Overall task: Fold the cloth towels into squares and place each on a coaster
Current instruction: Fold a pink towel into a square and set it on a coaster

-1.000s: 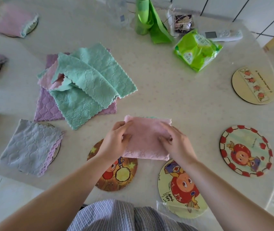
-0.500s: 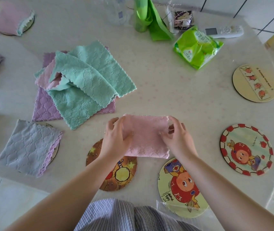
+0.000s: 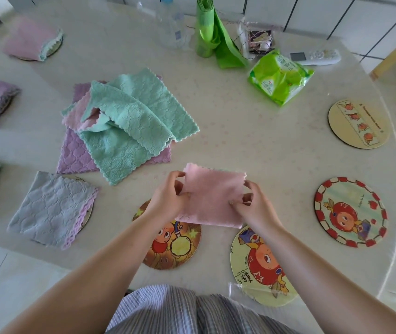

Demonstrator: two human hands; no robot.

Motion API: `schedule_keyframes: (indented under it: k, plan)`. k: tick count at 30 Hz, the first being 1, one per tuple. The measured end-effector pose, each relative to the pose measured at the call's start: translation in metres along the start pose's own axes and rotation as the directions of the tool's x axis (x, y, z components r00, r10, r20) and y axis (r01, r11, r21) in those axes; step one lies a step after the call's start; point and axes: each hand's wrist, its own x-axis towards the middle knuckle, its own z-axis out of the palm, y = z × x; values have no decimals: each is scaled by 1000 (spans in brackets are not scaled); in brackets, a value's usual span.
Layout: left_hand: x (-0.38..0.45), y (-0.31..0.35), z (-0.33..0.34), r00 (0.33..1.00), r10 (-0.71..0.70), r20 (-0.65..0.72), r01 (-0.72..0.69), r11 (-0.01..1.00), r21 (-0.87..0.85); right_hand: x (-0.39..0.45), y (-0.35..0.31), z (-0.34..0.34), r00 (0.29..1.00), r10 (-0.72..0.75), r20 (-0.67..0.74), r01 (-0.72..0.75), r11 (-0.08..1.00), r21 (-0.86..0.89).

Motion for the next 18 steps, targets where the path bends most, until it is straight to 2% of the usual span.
schedule_keyframes:
  k: [3,8,13,15,16,18]
  plan:
    - [-9,0,-9,999,24,-38,-27,997,-78,-14,-5,5,999,21,31,-23,995,95]
    - [-36,-23,-40,991,69,-113,-82,990,-116,-40,-7,37,987,-10,160,-20,983,185]
    - [-56,-69,-53,984,2,-176,-30,987,-158,-65,-5,68,952,-35,304,9,996,87]
    - [-62,-83,-52,980,-30,-199,-3,987,-163,-71,-2,75,948,-43,314,24,998,65]
    - [-65,-89,-51,973,-19,-230,-9,993,-122,-73,0,77,955,-39,293,24,998,53]
    - [-72,-94,-49,944,97,-316,-57,990,133,-76,0,78,983,-46,177,44,999,15]
